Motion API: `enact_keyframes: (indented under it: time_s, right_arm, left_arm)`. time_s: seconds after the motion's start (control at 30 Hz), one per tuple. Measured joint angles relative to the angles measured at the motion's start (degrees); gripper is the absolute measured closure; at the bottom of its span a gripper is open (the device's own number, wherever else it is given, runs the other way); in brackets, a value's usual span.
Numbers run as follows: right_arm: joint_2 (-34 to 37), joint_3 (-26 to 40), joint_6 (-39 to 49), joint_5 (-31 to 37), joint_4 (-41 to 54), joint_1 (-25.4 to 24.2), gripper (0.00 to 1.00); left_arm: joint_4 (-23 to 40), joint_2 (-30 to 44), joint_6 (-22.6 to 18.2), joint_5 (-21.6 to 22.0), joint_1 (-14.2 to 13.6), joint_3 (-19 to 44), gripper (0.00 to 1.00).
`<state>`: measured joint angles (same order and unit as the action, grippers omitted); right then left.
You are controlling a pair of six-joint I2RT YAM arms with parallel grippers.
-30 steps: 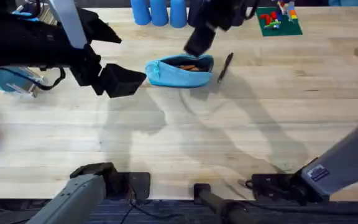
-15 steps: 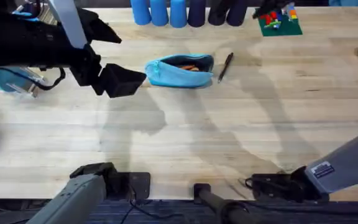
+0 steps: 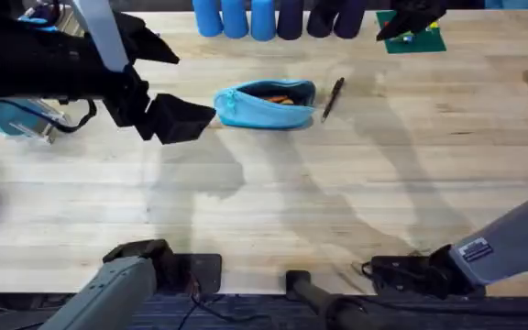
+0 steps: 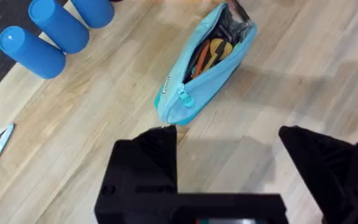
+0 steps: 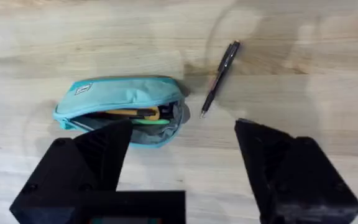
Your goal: Unzip the bag, pick up the pens from the table one at a time and place them inside, then zip the bag closed.
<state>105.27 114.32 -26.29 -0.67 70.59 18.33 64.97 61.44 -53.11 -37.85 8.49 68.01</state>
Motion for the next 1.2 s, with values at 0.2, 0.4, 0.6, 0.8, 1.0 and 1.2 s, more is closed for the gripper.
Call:
enact_keyframes:
  time_s: [0.2,0.4,0.6,0.8,1.0,1.2]
  right_arm:
    - [0.1,0.0,-3.0,2.0,0.3,0.0,0.005]
    - [2.1,0.0,-9.3,6.8,0.9,0.0,0.005]
    - [5.4,0.0,-11.6,8.3,0.9,0.0,0.005]
    - [8.2,-0.5,-13.0,8.4,-0.7,0.0,0.005]
    - [10.1,-3.9,-13.7,8.1,-5.5,0.0,0.007]
    - [10.1,-10.7,-14.8,7.0,-11.1,0.0,0.006]
  left_arm:
    - [0.0,0.0,0.0,0.0,0.0,0.0,0.007]
    - [0.0,0.0,0.0,0.0,0.0,0.0,0.007]
    - [0.0,0.0,0.0,0.0,0.0,0.0,0.007]
    - [0.0,0.0,0.0,0.0,0.0,0.0,0.008]
    - [0.0,0.0,0.0,0.0,0.0,0.0,0.007]
    - [0.0,0.0,0.0,0.0,0.0,0.0,0.007]
